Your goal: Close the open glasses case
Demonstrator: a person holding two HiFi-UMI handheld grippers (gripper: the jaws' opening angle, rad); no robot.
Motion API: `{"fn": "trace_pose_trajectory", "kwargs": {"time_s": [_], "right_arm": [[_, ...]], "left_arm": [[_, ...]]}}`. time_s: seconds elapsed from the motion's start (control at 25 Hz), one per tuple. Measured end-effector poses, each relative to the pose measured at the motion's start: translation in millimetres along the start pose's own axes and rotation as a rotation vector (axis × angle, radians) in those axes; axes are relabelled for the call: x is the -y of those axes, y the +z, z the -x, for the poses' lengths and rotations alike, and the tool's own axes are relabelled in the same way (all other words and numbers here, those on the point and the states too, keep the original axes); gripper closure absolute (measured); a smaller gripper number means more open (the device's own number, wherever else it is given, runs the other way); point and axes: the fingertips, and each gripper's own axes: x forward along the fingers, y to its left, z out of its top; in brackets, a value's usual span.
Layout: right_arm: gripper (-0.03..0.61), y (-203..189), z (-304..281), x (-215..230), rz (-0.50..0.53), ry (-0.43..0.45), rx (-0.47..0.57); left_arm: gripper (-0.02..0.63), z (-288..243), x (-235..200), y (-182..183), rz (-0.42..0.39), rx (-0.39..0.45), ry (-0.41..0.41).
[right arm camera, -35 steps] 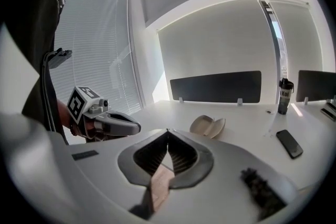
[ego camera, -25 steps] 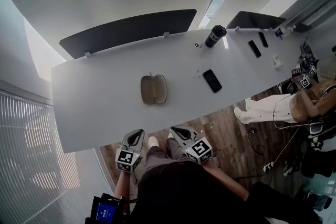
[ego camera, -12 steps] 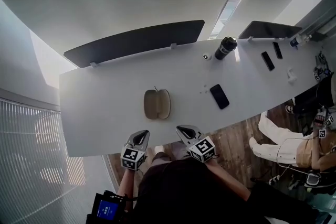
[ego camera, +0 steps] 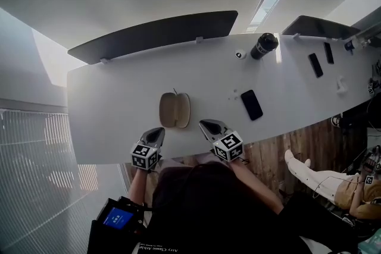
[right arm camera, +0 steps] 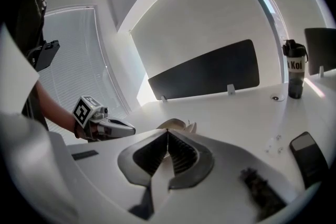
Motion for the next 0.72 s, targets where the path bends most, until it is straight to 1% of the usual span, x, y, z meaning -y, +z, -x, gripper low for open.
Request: {"fn": "trace_pose_trajectory", "kwargs": {"time_s": [0.12, 0.2, 0.36, 0.56, 0.72], "right_arm": [[0.571, -2.5, -5.0, 9.8, -0.017, -0.033, -0.023], [0.571, -6.9, -10.2, 11.1, -0.020, -0.053, -0.052], [0.571, -8.1, -21.2, 7.5, -0.044, -0.084, -0.079], [0.571, -10.9, -29.3, 9.1, -0.034, -0.117, -0.110], [0.571, -14.9, -43.0, 17.4, -0.065, -0.157, -0.126]], "left_arm": [[0.607, -15.5, -8.5, -1.2, 0.027, -0.016, -0.018], [0.607, -23.8, -12.5, 0.2, 0.046, -0.017, -0.044], [0.607, -35.7, -20.9, -0.9, 0.052, -0.023, -0.100], [0.607, -44.4, -31.5, -9.1, 0.093, -0.031, -0.125], [0.607, -48.5, -45.4, -17.0, 0.124, -0.064, -0.144]]}}
